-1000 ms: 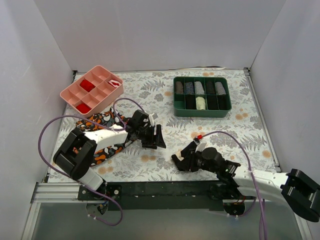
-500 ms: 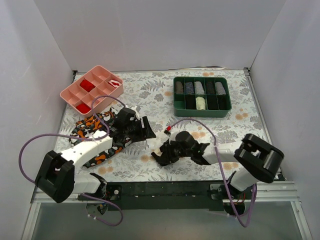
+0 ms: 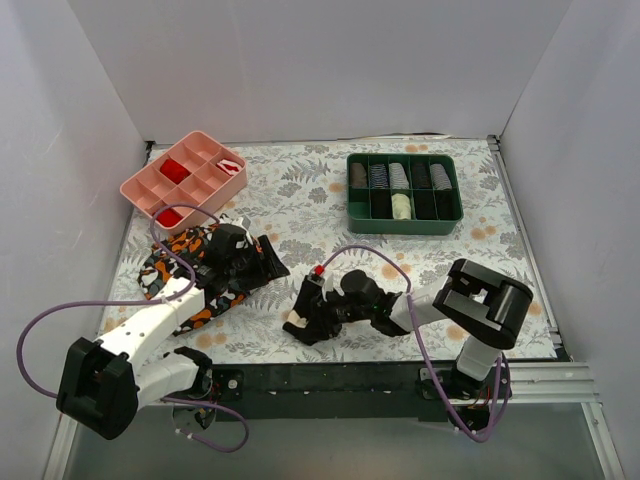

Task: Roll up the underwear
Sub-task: Roll the underwear to the center of the board.

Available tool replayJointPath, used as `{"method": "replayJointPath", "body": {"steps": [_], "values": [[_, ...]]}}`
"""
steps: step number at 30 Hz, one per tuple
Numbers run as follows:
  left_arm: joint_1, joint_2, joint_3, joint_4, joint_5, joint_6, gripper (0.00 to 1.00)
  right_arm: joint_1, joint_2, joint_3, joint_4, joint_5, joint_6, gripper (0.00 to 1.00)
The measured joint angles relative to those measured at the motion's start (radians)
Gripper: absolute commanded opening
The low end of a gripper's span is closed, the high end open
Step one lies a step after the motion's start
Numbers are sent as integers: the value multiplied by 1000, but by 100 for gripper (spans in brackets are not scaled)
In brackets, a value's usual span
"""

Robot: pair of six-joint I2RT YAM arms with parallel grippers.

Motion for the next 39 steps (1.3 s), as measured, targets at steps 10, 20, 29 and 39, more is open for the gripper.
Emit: {"method": "replayJointPath", "body": {"steps": [10, 20, 29, 39], "values": [[0, -5, -103, 101, 173, 22, 64, -101, 94, -106, 294, -173, 239, 1], [-9, -123, -283, 268, 335, -10, 64, -190, 121, -127, 334, -250, 428, 1], [-80, -60, -359, 425, 354, -41, 64, -235, 121, -90, 216, -285, 520, 1], [-143, 52, -422, 584, 344, -54, 63, -246, 120, -88, 180, -287, 544, 1]]}}
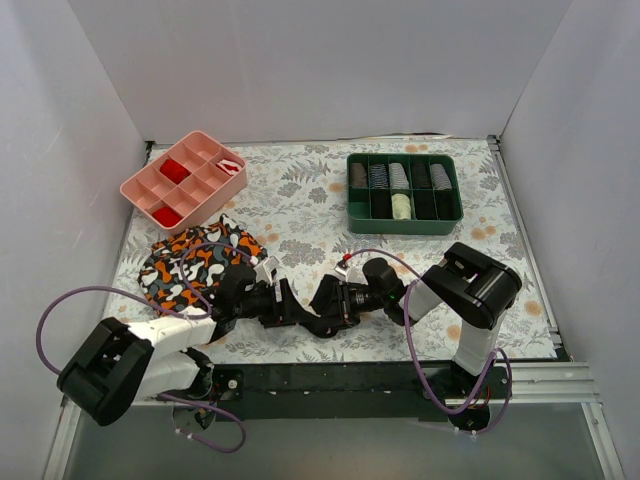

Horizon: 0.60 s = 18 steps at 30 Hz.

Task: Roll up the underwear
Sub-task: Roll the underwear to the center of the board.

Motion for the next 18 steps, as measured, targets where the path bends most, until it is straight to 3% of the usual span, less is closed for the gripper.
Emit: {"method": "replayJointPath", "body": {"steps": [4, 5, 8, 13, 18], "values": [[-3, 64, -5, 95, 8, -11, 58, -2, 0, 0, -3, 0, 1, 1], [-4, 85, -5, 121, 12, -14, 51, -2, 0, 0, -3, 0, 0, 1], [-6, 142, -5, 185, 17, -28, 46, -2, 0, 0, -5, 0, -1, 1], [-10, 189, -5, 222, 16, -35, 26, -4, 6, 0, -5, -3, -1, 2], [-17, 199, -5, 244, 16, -43, 15, -1, -1, 8, -27, -5, -39, 23]]}}
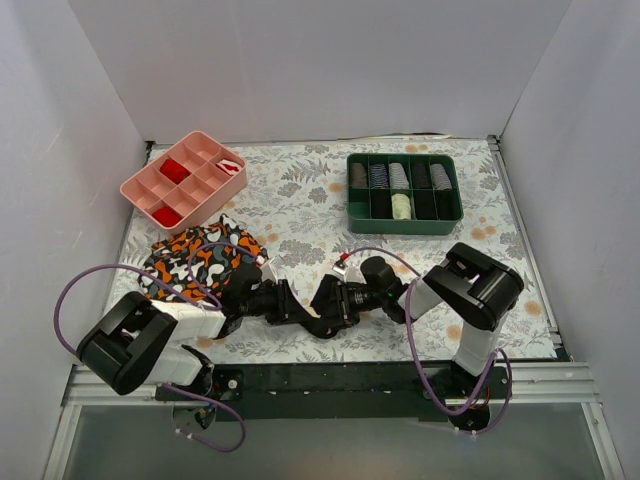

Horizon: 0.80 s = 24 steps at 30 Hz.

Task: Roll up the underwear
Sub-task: Roll the underwear to the center of the board.

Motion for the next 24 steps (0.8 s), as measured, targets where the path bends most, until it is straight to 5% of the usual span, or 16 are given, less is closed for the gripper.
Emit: {"method": "replayJointPath", "body": {"steps": [9, 16, 24], "values": [[-18, 34, 68, -79, -33, 8, 4, 108, -222, 135, -478, 201, -300, 76], [-33, 35, 128, -178, -56, 16, 4, 264, -404, 185, -791, 599, -487, 78], [-37, 35, 168, -257, -62, 19, 5, 451, -442, 232, -963, 1007, -607, 78]]}}
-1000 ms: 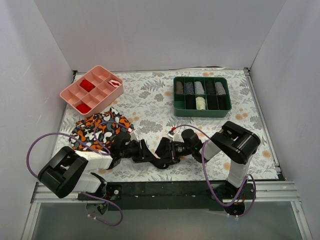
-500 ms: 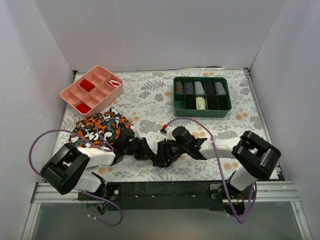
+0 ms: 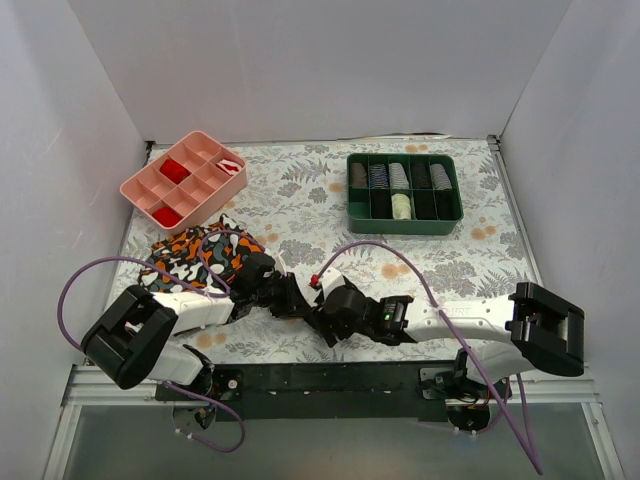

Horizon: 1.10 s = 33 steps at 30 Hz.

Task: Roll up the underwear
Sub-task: Roll the underwear to the center of the board.

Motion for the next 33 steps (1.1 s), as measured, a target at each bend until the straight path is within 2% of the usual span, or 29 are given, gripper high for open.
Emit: {"method": "replayJointPath", "body": {"steps": [5, 13, 14, 16, 19, 22, 23, 25, 26, 28, 29, 31, 33], "values": [[0, 0, 6, -18, 0, 0, 5, 79, 21, 77, -24, 143, -82, 77], [0, 0, 11, -29, 0, 0, 5, 104, 129, 138, -21, 185, -152, 66], [0, 0, 14, -32, 0, 0, 5, 105, 142, 138, -22, 185, -154, 61], [0, 0, 19, -39, 0, 0, 5, 107, 158, 138, -22, 184, -156, 58], [0, 0, 27, -47, 0, 0, 5, 107, 167, 137, -21, 182, -156, 46], [0, 0, 30, -53, -1, 2, 5, 108, 167, 135, -16, 180, -154, 31], [0, 0, 31, -54, -1, 2, 5, 108, 167, 134, -13, 180, -153, 23], [0, 0, 33, -55, -1, 5, 5, 108, 167, 134, -10, 180, -152, 17], [0, 0, 34, -57, -1, 5, 6, 108, 167, 133, -9, 179, -150, 10], [0, 0, 34, -61, -3, 7, 8, 108, 167, 129, -4, 178, -146, 3], [0, -1, 34, -64, -5, 7, 14, 108, 167, 123, 4, 177, -140, 1], [0, -6, 34, -76, -12, 8, 20, 105, 158, 98, 36, 172, -121, 1], [-3, -22, 34, -92, -23, 8, 33, 91, 122, 41, 101, 148, -92, 1]]}}
